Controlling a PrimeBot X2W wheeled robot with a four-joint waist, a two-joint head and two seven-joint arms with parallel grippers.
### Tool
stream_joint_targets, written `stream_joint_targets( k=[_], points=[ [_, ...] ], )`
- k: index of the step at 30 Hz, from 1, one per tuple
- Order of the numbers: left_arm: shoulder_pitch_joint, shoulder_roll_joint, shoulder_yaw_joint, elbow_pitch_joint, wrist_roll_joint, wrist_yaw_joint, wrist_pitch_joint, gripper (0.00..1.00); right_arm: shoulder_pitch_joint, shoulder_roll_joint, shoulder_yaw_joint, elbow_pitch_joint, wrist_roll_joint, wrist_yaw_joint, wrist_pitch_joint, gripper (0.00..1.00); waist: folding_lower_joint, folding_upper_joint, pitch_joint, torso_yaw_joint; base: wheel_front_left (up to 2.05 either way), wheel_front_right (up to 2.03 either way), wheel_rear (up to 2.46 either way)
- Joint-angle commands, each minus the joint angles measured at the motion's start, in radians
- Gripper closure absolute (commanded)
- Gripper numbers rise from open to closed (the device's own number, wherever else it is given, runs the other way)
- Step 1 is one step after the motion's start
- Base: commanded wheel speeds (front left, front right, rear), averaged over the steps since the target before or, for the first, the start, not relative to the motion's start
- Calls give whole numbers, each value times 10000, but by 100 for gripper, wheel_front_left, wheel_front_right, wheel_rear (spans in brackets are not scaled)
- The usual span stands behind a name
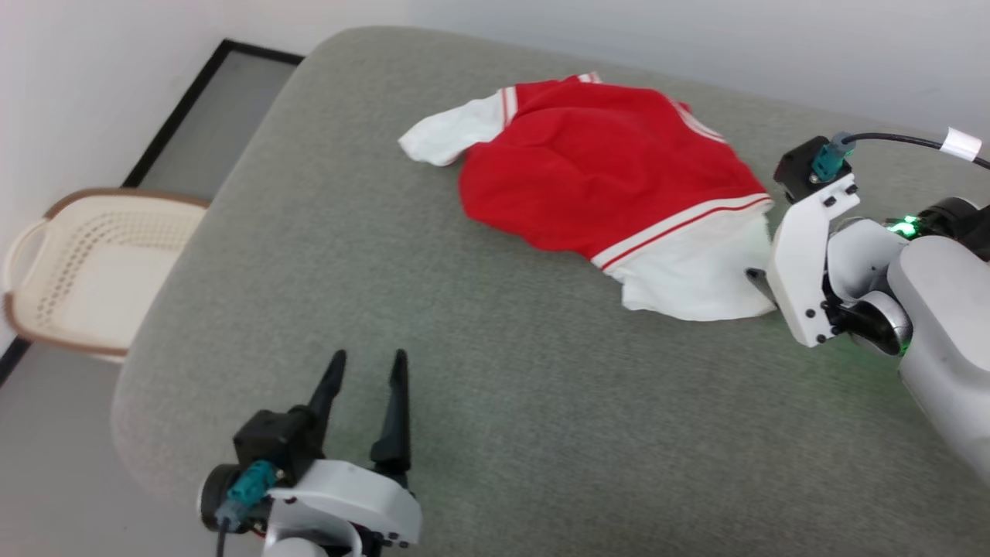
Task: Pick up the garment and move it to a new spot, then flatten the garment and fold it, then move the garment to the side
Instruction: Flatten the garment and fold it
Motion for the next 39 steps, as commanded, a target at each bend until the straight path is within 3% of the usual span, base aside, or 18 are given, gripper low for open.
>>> stream_joint_targets(
  k=[1,6,7,9,15,22,28,39],
  points=[
    [66,-38,-14,-57,94,63,2,0,-86,10,50,138,-47,-11,27,0,0,0,233,331,0,0,0],
    [124,-385,-82,-265,193,-11,3,0,-250,164,475,1086,-51,-11,24,0,0,0,483,651,0,0,0],
    [136,-458,-45,-282,129,-47,3,0,-215,198,560,1188,-7,-11,-24,25,0,0,520,677,0,0,0],
    [126,-477,33,-274,169,-91,2,0,-130,255,722,1303,142,-10,-148,100,0,0,569,691,0,0,0],
    [229,-604,168,-280,84,-248,3,0,-341,236,560,1489,552,-16,-1137,100,0,0,470,311,0,0,0],
    [178,-378,291,-385,181,-143,63,0,-283,-331,147,1177,957,-14,-2178,100,0,0,265,-493,0,0,0],
    [218,-126,339,-691,224,-30,230,0,17,-1302,-297,466,1180,-14,-2428,100,0,0,224,-1100,0,0,0],
    [378,266,379,-1294,315,253,564,0,1547,-3876,-1481,-2032,1244,-14,-1524,100,0,0,133,-1531,0,0,0]
  ],
)
